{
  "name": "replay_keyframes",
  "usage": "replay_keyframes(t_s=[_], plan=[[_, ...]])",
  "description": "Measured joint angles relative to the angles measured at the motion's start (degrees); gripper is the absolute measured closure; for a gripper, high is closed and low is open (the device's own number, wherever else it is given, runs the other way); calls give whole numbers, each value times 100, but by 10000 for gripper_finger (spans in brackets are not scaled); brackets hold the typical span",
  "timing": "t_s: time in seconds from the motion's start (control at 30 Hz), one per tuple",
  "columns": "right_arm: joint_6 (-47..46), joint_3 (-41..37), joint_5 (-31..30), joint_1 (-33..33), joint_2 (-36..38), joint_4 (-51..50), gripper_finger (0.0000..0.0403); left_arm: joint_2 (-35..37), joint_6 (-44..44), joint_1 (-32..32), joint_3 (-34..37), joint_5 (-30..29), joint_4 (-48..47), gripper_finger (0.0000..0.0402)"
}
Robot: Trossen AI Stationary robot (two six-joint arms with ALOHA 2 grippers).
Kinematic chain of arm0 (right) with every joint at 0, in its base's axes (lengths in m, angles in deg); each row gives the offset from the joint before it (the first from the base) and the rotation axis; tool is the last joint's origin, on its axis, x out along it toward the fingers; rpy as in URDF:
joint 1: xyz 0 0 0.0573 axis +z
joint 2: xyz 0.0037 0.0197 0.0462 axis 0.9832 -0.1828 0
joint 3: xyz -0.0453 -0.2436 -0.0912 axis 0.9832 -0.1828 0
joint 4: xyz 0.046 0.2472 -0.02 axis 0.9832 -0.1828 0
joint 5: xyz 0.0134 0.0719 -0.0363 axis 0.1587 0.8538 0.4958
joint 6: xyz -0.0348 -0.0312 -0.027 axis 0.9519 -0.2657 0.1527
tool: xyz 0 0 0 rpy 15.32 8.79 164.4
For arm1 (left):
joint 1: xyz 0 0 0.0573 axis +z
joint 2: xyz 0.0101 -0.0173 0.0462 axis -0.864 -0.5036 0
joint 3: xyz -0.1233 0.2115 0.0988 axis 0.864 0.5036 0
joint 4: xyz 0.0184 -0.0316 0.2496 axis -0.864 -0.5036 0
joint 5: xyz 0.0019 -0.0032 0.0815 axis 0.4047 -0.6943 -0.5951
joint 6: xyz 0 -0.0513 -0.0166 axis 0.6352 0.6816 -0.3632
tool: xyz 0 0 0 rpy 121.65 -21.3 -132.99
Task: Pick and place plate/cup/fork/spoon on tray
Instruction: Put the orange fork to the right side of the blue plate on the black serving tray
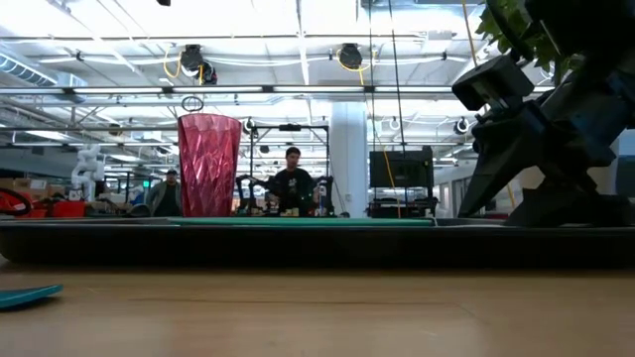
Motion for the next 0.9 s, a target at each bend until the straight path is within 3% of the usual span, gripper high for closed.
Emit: replay_keyframes(t_s=[0.37,0.53,0.7,0.9], plan=[[99,2,-17,2,37,-115,238,0,-2,-78,-2,2,-79,392],[362,-5,-22,6,487,-442,238,-2,20,-78,0,2,-103,392],[1058,-6,-67,6,1195,-1122,238,-2,38,-78,-2,2,-101,392],[2056,-2,-559,-5,1696,-1297,238,-2,46,-78,-2,-4,-93,392]])
